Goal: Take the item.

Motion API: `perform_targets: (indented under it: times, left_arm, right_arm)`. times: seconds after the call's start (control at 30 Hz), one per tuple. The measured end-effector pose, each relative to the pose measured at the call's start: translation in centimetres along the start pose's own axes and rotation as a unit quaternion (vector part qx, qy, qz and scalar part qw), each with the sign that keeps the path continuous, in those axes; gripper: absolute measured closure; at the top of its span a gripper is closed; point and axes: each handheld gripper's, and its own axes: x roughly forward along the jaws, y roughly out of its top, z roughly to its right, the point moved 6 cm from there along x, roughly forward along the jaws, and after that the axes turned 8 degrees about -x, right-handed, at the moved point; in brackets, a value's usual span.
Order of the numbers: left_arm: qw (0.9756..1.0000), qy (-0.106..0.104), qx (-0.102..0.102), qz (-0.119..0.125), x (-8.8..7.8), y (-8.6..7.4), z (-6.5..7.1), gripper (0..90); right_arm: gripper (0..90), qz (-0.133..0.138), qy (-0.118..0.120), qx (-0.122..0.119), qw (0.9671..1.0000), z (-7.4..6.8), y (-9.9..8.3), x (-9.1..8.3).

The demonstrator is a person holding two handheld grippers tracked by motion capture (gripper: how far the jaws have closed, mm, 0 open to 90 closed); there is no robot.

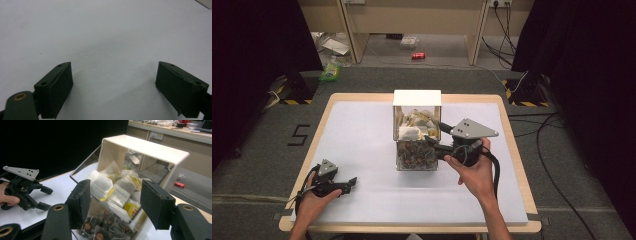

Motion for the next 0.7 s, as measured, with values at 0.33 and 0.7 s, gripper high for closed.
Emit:
perform_targets:
  times: [0.33, 0.7]
  left_arm:
    - [1.0, 0.0, 0.0, 0.0, 0.0, 0.0, 0.0, 13.4]
    - [1.0, 0.0, 0.0, 0.0, 0.0, 0.0, 0.0, 13.4]
  right_arm:
    - [45.7, -0.001, 0.003, -0.002, 1.0, 0.0, 1.0, 1.9]
    - [47.0, -0.018, 0.006, -0.006, 0.9998, -0.2, 1.2, 3.4]
